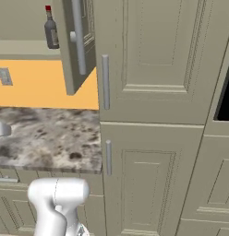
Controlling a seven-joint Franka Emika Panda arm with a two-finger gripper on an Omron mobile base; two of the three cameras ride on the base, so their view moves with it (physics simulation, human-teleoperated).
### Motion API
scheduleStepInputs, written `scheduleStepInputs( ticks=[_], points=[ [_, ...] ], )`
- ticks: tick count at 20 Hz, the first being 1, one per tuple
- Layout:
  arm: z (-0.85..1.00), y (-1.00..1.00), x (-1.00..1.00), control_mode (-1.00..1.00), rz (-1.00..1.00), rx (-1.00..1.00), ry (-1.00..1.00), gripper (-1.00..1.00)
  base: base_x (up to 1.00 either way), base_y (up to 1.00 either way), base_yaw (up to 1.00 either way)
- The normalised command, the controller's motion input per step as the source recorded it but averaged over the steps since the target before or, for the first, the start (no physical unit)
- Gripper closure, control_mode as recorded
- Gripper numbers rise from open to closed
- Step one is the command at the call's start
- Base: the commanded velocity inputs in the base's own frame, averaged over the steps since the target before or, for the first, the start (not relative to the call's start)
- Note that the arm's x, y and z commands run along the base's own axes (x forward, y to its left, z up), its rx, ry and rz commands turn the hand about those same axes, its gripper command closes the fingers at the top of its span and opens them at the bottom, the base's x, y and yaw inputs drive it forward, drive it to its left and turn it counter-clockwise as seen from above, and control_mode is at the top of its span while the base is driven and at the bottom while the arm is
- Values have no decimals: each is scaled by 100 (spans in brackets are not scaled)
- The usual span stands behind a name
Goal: Open the cabinet directly in front. Then move the liquor and the mug to the dining counter with the jar on it.
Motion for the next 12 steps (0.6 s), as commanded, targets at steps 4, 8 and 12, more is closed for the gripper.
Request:
scheduleStepInputs(
  ticks=[4,8,12],
  points=[
    [0,0,0,100,0,0,0,-100,12,0,-9],
    [0,0,0,100,0,0,0,-100,77,0,-8],
    [0,0,0,100,0,0,0,-100,13,0,0]
  ],
)
